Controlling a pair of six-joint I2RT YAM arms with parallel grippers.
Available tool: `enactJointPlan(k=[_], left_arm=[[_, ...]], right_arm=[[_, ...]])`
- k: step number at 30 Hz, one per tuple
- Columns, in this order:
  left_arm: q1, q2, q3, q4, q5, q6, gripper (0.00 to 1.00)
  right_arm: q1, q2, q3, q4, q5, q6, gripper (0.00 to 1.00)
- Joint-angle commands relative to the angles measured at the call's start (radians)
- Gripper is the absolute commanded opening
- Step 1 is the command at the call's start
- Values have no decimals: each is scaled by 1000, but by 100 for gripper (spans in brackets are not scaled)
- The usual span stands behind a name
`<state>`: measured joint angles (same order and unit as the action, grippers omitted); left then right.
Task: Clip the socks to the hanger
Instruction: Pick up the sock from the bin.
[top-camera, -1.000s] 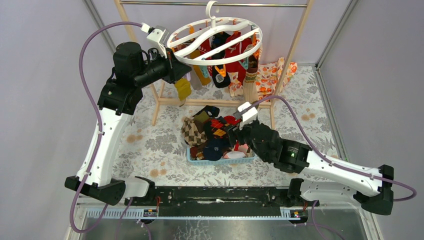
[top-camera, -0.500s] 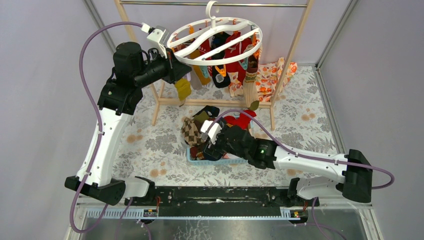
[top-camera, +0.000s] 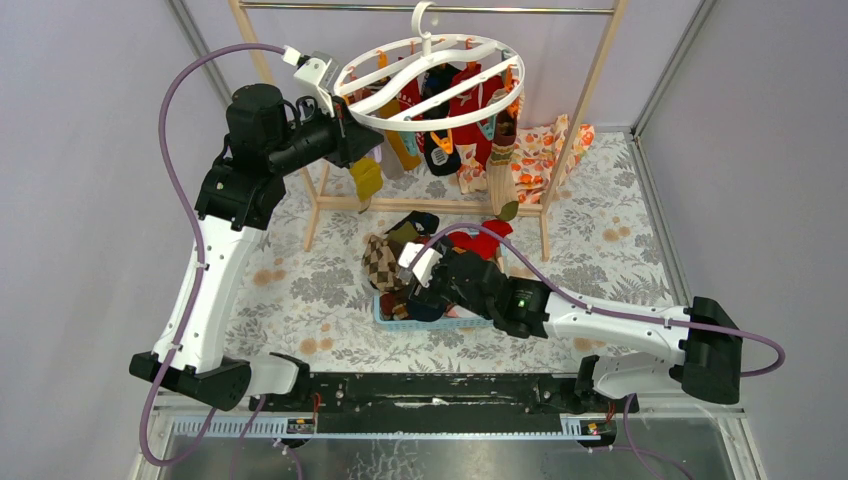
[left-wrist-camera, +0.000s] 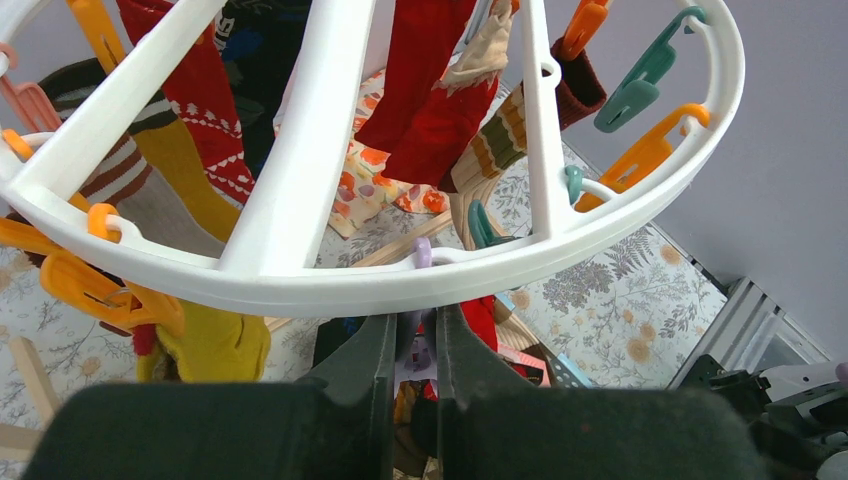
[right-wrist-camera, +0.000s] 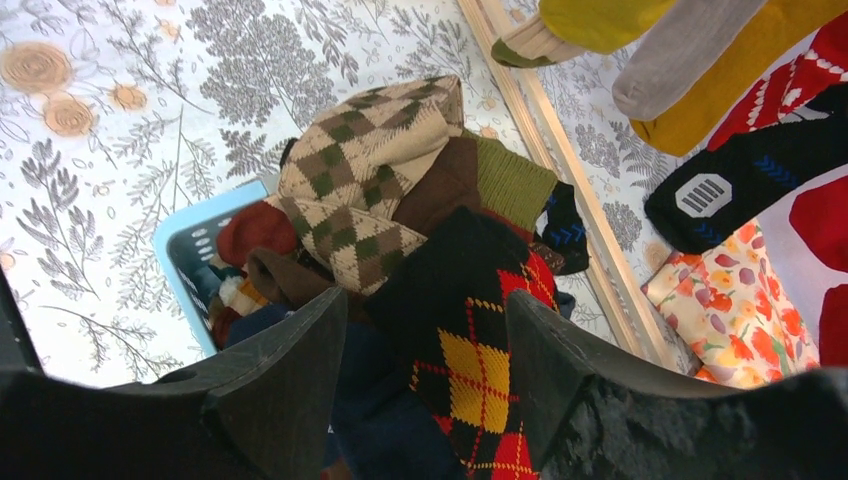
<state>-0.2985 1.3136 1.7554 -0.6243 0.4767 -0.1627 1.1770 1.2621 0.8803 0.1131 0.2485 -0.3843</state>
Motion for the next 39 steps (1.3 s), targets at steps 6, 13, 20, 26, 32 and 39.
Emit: enactJointPlan(k=[6, 13, 20, 26, 32, 39], left_arm=[[0, -5, 24, -11, 34, 11, 0], [0, -10, 27, -10, 36, 9, 0], [0, -5, 27, -9, 52, 1, 0], [-1, -3, 30, -9, 87, -20, 0], [-1, 6, 21, 22, 173, -94, 0], [0, -1, -28, 90, 242, -167, 0]], right_arm=[[-2, 8, -9, 16, 113, -25, 55], [-3, -7, 0, 44, 140, -3, 13], [-10, -126, 2, 102, 117, 60, 0], [-68, -243, 8, 194, -14, 220, 0], [-211, -277, -28, 390, -301, 534, 0], [-303, -157, -69, 693, -522, 918, 0]])
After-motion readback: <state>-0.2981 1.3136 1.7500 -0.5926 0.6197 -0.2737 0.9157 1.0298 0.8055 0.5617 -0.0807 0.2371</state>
